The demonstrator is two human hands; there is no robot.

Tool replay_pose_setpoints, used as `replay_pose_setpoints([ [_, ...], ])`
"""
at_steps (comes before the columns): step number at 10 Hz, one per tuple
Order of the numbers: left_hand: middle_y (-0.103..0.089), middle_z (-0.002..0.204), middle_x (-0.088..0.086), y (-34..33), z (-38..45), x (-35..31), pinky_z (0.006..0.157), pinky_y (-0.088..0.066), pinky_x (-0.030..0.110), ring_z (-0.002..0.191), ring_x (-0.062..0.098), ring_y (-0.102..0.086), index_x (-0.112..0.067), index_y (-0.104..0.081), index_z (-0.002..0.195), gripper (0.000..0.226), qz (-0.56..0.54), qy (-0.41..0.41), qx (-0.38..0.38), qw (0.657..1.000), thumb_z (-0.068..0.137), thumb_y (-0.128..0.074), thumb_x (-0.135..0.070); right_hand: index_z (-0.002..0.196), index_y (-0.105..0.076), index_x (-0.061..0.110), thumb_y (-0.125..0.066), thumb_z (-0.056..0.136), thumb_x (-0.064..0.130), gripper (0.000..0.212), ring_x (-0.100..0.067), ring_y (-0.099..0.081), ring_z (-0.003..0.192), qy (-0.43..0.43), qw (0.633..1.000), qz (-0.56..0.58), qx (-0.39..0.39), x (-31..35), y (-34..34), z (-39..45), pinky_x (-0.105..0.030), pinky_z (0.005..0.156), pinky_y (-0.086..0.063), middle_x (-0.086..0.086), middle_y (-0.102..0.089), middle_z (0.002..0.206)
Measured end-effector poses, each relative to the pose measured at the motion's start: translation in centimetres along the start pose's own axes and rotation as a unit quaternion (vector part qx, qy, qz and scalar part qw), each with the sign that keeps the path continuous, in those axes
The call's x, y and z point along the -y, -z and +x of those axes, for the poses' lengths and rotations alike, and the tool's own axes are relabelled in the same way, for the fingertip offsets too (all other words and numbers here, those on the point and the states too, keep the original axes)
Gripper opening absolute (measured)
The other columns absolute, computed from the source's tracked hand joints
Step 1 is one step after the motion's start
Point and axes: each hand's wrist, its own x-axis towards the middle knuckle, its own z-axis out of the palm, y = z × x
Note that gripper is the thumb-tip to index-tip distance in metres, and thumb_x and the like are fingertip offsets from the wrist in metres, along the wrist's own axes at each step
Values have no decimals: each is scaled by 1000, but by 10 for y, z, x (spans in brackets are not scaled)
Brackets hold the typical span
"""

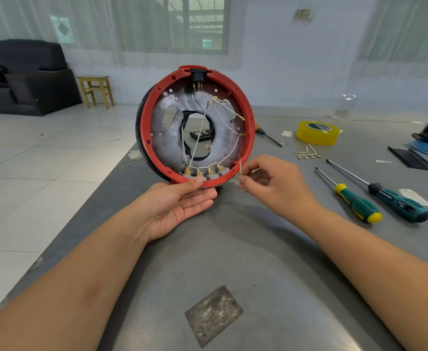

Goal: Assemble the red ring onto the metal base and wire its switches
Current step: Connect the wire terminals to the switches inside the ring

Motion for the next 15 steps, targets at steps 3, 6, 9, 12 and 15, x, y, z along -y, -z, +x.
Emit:
replay_pose_setpoints([
  [3,-76,113,26,-4,-1,2,77,-66,36,105,31,-77,4,-72,116,44,61,0,34,998,79,-80,-18,91,-63,17,-74,89,10,14,-23,-77,69,-118,969,210,-48,27,-20,12,-25,53,-55,-4,-74,81],
  [6,-78,114,21,-7,-1,5,78,-64,31,107,31,-77,1,-67,124,57,148,-10,68,987,77,-82,-25,91,-61,21,-78,87,13,19,-21,-69,47,-168,971,167,-39,30,-26,16,-32,49,-56,3,-73,78],
  [9,-78,113,20,-6,-1,6,79,-64,31,106,30,-77,1,-68,123,55,167,-18,75,983,77,-83,-26,91,-62,18,-79,87,9,19,-17,-67,45,-214,961,172,-21,31,-28,16,-25,49,-53,-1,-75,79],
  [12,-78,112,21,-7,-1,6,79,-64,31,105,30,-77,2,-67,123,53,172,-18,73,982,78,-83,-23,93,-63,18,-78,87,11,18,-17,-68,48,-216,965,149,-9,31,-28,15,-25,51,-54,0,-75,77],
  [15,-78,112,20,-7,-1,6,78,-64,31,105,31,-78,1,-65,126,57,172,-16,69,983,77,-84,-21,94,-62,16,-77,89,11,16,-15,-67,47,-199,973,120,7,33,-27,14,-18,48,-49,3,-75,74],
])
